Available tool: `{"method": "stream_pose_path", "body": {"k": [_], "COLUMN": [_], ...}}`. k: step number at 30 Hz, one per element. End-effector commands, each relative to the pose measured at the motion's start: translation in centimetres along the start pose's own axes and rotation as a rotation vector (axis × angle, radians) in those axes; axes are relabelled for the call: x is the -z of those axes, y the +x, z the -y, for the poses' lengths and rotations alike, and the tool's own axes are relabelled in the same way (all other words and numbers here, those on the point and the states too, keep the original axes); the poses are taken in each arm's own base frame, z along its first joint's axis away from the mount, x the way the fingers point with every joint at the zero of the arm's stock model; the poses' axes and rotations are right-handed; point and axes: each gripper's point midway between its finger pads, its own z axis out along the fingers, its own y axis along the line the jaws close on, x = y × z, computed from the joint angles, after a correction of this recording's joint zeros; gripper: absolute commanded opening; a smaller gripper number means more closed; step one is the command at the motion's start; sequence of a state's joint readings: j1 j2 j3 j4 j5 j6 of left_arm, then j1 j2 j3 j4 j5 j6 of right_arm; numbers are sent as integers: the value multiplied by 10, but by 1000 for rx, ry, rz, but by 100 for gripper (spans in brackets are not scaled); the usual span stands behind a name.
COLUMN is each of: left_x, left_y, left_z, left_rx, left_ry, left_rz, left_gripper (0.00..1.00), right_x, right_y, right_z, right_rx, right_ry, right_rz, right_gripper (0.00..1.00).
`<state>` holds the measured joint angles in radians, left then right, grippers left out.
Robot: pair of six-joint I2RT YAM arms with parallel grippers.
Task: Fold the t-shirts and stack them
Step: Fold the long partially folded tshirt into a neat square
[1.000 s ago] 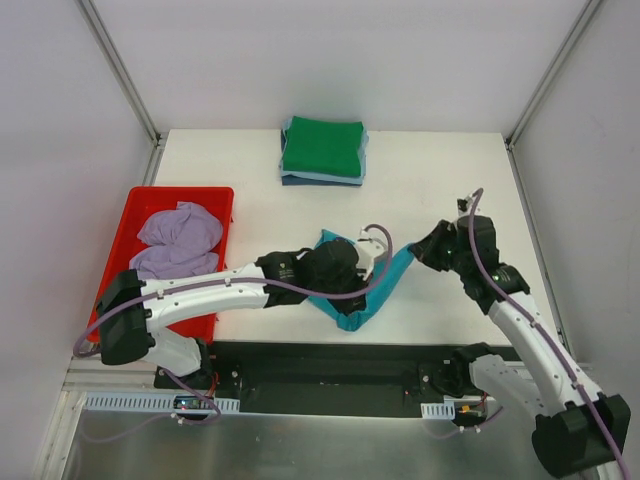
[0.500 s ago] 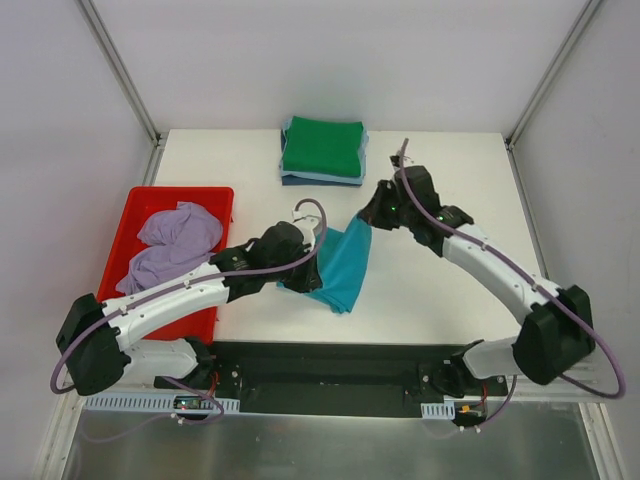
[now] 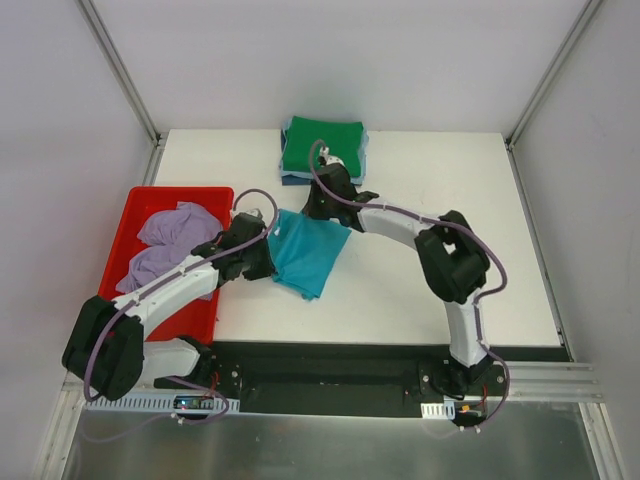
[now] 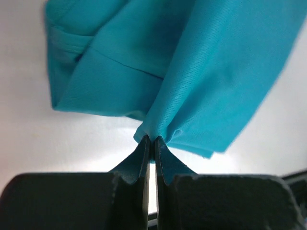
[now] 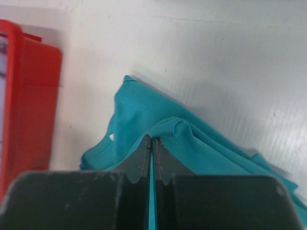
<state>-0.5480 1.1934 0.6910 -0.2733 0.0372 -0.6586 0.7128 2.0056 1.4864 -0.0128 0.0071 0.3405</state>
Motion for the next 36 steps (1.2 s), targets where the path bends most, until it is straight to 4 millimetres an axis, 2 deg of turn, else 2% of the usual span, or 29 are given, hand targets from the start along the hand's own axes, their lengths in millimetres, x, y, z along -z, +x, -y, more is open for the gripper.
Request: {"method": "stream_pose_path", "body": {"k": [1, 4, 6, 8, 10, 11, 12, 13, 18, 20, 22, 25, 28, 33, 36], "left_x": [-15, -24, -30, -34, -36, -36, -36, -35, -6, 13, 32, 49, 58, 71, 88], "left_y": [-14, -20, -16, -11, -7, -5, -5, -4, 18, 29, 38, 37, 28, 20, 20], "left_z": [-39, -37, -36, -35, -30, -25, -20, -15, 48, 70, 85, 93, 99, 111, 124], "left_rx": [133, 108, 99, 87, 55, 27, 7, -18, -258, -349, -385, -361, -315, -277, -283], "left_ry": [-161, -168, -162, -150, -120, -87, -63, -36, 248, 333, 411, 461, 462, 490, 563], "left_rz": [-3, -42, -78, -113, -149, -162, -170, -173, -189, -173, -169, -144, -111, -104, -109], "left_gripper": [0, 0, 0, 0, 0, 0, 0, 0, 0, 0, 0, 0, 0, 0, 0], "right_x": [-34, -52, -53, -45, -27, -17, -1, 14, 98, 135, 164, 198, 221, 233, 245], "right_y": [-41, -32, -24, -13, 1, 16, 23, 41, 83, 78, 80, 74, 63, 39, 18], "right_z": [-11, -9, -4, 10, 26, 38, 48, 63, 96, 95, 105, 107, 100, 76, 72], "right_rx": [-42, -42, -47, -55, -65, -80, -102, -123, -123, -113, -93, -28, -2, 22, 43], "right_ry": [-27, -31, -21, 17, 62, 94, 119, 156, 230, 239, 286, 297, 280, 206, 242], "right_rz": [189, 168, 149, 135, 126, 106, 108, 94, 114, 154, 172, 170, 173, 208, 245], "right_gripper": [0, 0, 0, 0, 0, 0, 0, 0, 0, 0, 0, 0, 1, 0, 1]}}
